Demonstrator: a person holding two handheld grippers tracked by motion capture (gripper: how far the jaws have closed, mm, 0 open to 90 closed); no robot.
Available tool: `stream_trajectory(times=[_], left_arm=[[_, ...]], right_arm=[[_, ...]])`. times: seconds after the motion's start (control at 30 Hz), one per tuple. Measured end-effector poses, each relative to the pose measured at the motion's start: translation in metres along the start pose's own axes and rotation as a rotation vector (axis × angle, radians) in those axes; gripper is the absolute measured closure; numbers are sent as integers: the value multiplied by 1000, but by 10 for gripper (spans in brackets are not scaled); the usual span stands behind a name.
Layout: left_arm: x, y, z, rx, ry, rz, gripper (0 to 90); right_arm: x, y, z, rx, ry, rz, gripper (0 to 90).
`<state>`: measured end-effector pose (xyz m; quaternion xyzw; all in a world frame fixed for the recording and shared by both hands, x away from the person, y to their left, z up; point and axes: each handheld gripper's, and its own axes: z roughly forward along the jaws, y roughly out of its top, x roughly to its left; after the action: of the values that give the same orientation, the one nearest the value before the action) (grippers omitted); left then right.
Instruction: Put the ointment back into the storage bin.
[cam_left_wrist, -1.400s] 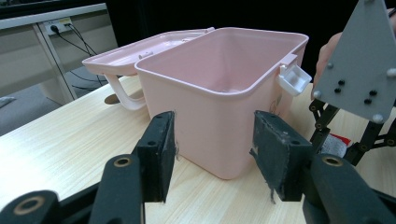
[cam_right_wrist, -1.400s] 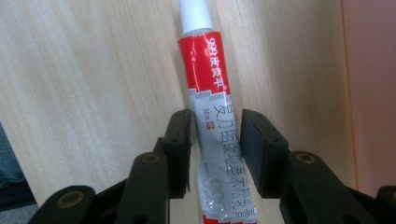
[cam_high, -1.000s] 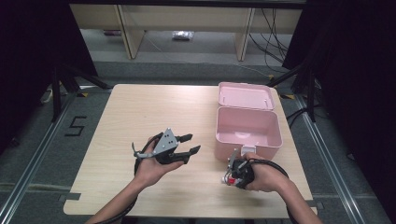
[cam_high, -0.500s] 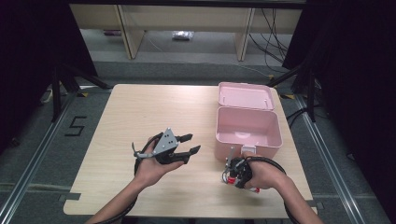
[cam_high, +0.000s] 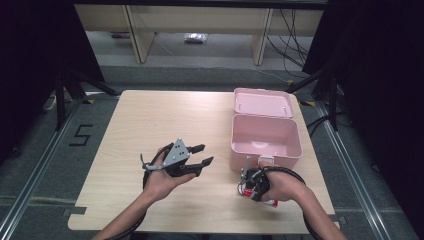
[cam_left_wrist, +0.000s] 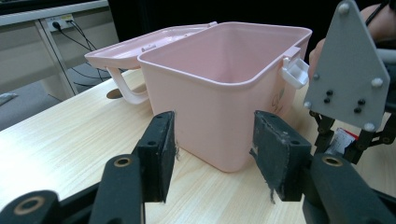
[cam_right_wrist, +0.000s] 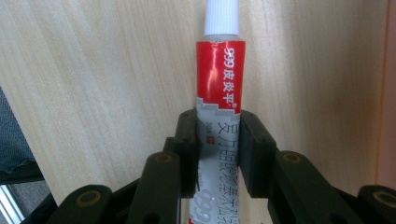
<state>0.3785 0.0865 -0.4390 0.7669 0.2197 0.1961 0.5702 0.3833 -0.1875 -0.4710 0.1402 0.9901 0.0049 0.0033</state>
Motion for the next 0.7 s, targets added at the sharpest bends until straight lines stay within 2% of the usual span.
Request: stream_trajectory(times=[0.07,0.17,0.2,0.43,0.47,0.5,0.53,0.57,0.6,0.7], left_arm=[[0,0,0,0,1,-2,487],[-1,-1,0,1,1,-4,487],[-1,-1,0,-5,0,-4,487],[-1,-1,0,0,1,-5,487],[-2,-1,0,-1,1,-5,487],[-2,-2,1,-13,-7,-6,487],[-2,-2,1,-13,-7,-6,487],[-2,-2,1,-13,-5,-7,487],[-2,-2,1,-11,-3,-7,487],[-2,-2,0,-4,-2,-3,486]], right_arm=[[-1,0,-1,-12,-9,-17,724],[1,-1,-4,-10,-8,-5,723],[0,-1,-4,-16,2,-28,723],[3,-3,-11,-20,0,0,723],[2,-4,-12,-35,5,-12,723],[1,-3,-13,-42,2,-45,723],[4,-3,-16,-31,8,-9,724],[4,-3,-16,-31,8,-9,724],[2,-4,-17,-45,17,-34,723],[4,-5,-21,-41,11,-15,723]])
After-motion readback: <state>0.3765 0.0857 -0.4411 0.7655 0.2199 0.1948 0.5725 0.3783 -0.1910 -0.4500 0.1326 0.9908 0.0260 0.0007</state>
